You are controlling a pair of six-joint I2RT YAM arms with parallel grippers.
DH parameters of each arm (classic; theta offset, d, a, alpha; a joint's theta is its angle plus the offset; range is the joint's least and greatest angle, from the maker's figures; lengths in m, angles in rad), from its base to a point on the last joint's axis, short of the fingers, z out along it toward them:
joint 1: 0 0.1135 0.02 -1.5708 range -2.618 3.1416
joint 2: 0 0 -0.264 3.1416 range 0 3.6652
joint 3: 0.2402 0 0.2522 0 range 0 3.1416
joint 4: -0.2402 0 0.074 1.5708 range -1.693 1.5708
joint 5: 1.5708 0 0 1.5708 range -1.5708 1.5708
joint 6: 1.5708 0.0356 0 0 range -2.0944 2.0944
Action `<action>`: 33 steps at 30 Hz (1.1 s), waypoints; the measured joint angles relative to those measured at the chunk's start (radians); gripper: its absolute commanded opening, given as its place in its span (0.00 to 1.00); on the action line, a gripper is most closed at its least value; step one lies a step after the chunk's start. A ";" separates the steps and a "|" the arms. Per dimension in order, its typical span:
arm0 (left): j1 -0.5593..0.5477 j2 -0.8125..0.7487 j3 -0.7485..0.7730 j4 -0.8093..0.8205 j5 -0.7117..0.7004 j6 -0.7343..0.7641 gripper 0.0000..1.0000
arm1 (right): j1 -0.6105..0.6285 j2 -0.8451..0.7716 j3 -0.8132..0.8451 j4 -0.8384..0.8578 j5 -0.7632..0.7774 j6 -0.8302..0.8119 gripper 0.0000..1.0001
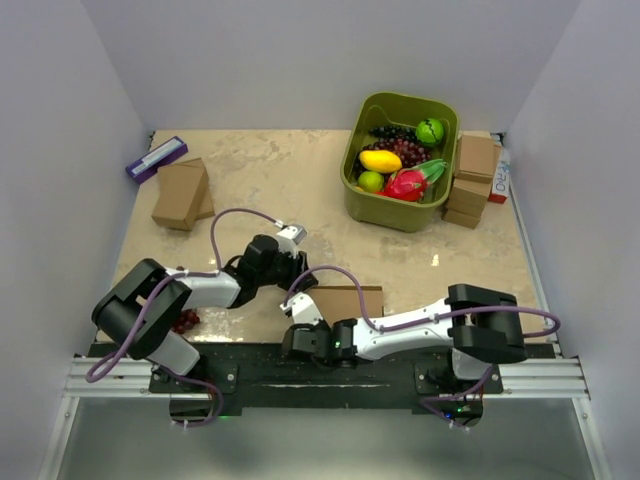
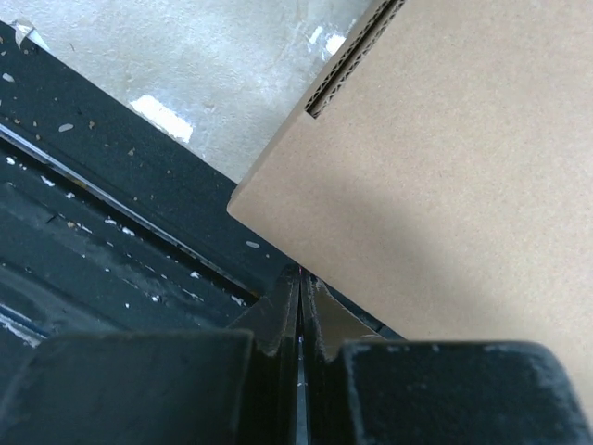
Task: Fold the paper box
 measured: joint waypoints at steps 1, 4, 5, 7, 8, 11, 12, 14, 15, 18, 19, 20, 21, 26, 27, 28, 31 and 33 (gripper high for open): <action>-0.012 -0.003 -0.005 0.011 -0.005 -0.005 0.43 | -0.005 -0.006 -0.008 0.006 -0.009 0.000 0.00; -0.064 -0.003 -0.009 0.043 -0.022 -0.023 0.43 | -0.018 -0.019 -0.019 0.020 -0.034 0.004 0.00; -0.090 -0.003 -0.008 0.053 -0.026 -0.026 0.43 | -0.023 -0.019 -0.021 0.026 -0.039 0.006 0.00; -0.130 -0.003 -0.007 0.065 -0.050 -0.024 0.43 | -0.025 -0.019 -0.022 0.030 -0.051 0.010 0.00; -0.141 -0.003 -0.007 0.068 -0.062 -0.024 0.43 | -0.026 -0.019 -0.025 0.030 -0.054 0.011 0.00; -0.150 -0.003 -0.008 0.070 -0.087 -0.029 0.43 | -0.027 -0.019 -0.026 0.033 -0.056 0.012 0.01; -0.151 -0.003 -0.007 0.068 -0.094 -0.029 0.44 | -0.028 -0.019 -0.026 0.034 -0.057 0.012 0.01; -0.154 -0.004 0.016 0.030 -0.108 -0.027 0.46 | -0.030 -0.020 -0.026 0.036 -0.058 0.010 0.03; -0.156 -0.003 0.031 0.006 -0.116 -0.023 0.47 | -0.032 -0.020 -0.026 0.038 -0.058 0.006 0.04; -0.150 -0.001 0.080 -0.066 -0.123 -0.011 0.55 | -0.040 -0.027 -0.026 0.044 -0.057 -0.005 0.15; -0.137 -0.001 0.097 -0.089 -0.118 -0.010 0.58 | -0.043 -0.038 -0.027 0.042 -0.056 -0.010 0.23; -0.122 -0.001 0.115 -0.113 -0.108 -0.010 0.62 | -0.047 -0.058 -0.027 0.038 -0.045 -0.018 0.39; -0.102 -0.001 0.131 -0.133 -0.099 -0.008 0.68 | -0.055 -0.090 -0.027 0.032 -0.034 -0.027 0.46; -0.010 -0.027 0.224 -0.244 -0.090 0.032 0.76 | -0.083 -0.256 -0.002 -0.023 0.016 -0.055 0.77; 0.000 -0.037 0.243 -0.259 -0.093 0.041 0.78 | -0.089 -0.277 0.005 -0.034 0.021 -0.056 0.79; 0.008 -0.051 0.259 -0.270 -0.097 0.048 0.78 | -0.102 -0.299 0.013 -0.042 0.023 -0.058 0.81; 0.014 -0.087 0.271 -0.283 -0.101 0.063 0.79 | -0.184 -0.353 0.012 -0.055 -0.002 -0.050 0.87; 0.015 -0.104 0.258 -0.285 -0.093 0.066 0.79 | -0.282 -0.385 -0.018 -0.055 -0.026 -0.030 0.88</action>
